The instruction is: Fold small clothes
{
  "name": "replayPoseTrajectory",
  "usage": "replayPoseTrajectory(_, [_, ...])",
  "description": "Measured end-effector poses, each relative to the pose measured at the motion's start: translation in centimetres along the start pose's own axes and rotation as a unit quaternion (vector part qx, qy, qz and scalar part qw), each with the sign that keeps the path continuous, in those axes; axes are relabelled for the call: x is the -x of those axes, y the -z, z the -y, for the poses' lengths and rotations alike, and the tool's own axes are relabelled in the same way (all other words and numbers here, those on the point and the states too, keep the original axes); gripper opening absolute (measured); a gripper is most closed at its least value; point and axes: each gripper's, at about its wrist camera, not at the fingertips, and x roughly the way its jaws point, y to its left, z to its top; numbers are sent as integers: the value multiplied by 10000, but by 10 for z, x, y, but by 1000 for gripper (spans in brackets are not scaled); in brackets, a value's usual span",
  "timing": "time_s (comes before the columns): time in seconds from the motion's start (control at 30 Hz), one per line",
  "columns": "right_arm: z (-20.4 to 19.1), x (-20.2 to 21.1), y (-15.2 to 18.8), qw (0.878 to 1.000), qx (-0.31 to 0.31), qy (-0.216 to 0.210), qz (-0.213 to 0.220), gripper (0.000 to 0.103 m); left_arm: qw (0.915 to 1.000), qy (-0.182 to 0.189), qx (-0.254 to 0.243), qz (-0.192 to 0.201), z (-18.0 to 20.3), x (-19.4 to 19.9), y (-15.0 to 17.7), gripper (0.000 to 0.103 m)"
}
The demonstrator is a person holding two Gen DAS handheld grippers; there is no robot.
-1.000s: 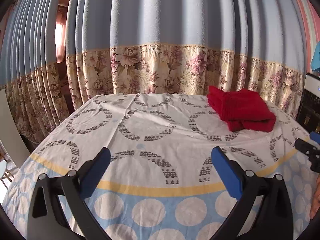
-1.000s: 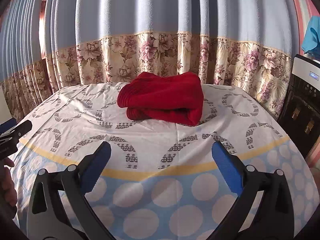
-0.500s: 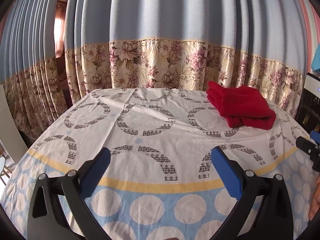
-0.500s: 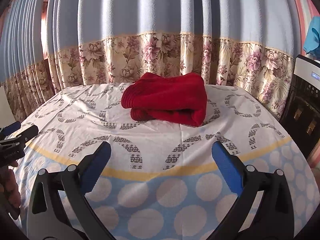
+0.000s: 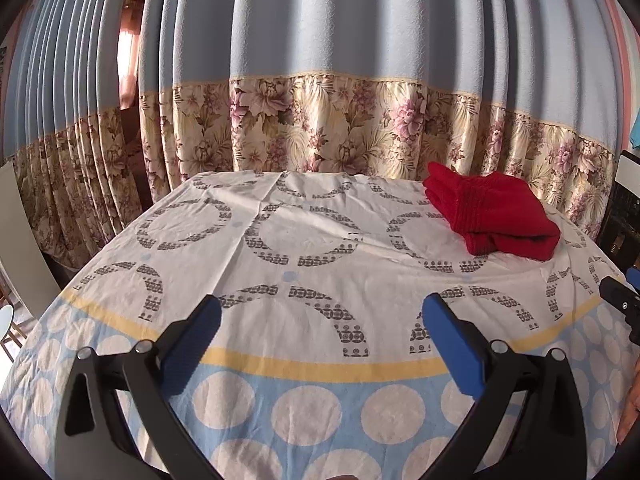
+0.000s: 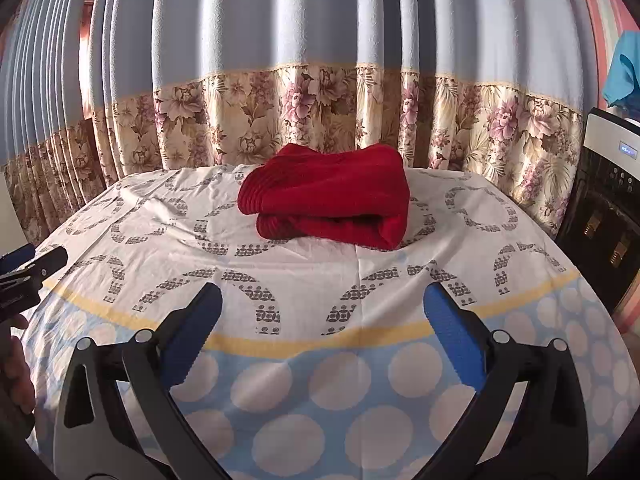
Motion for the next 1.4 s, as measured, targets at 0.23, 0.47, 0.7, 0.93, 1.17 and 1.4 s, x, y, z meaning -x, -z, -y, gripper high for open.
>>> replayPoseTrajectory(0.23, [-1, 1, -1, 10000, -7, 22, 33, 100, 9999, -61, 78, 81, -4, 5, -6, 101])
replayPoseTrajectory(0.47, [0, 2, -1, 10000, -43, 35, 63, 100, 9998, -119, 51, 129, -4, 8, -7, 101])
replayPoseTrajectory(0.7, [0, 3, -1, 9999, -38, 64, 78, 100, 9996, -226, 5, 140, -3, 12, -6, 101])
replayPoseTrajectory(0.93, [-1, 6, 0, 9998, 25, 149, 87, 100, 9999, -4, 103, 15, -5, 12, -4, 101])
replayPoseTrajectory(1.17, [-1, 7, 0, 9999, 11, 134, 85, 100, 9999, -100, 116, -2, -5, 10, -6, 101])
replayPoseTrajectory(1.4, [-1, 6, 0, 9999, 5, 129, 79, 100, 9999, -95, 116, -17, -4, 9, -7, 101])
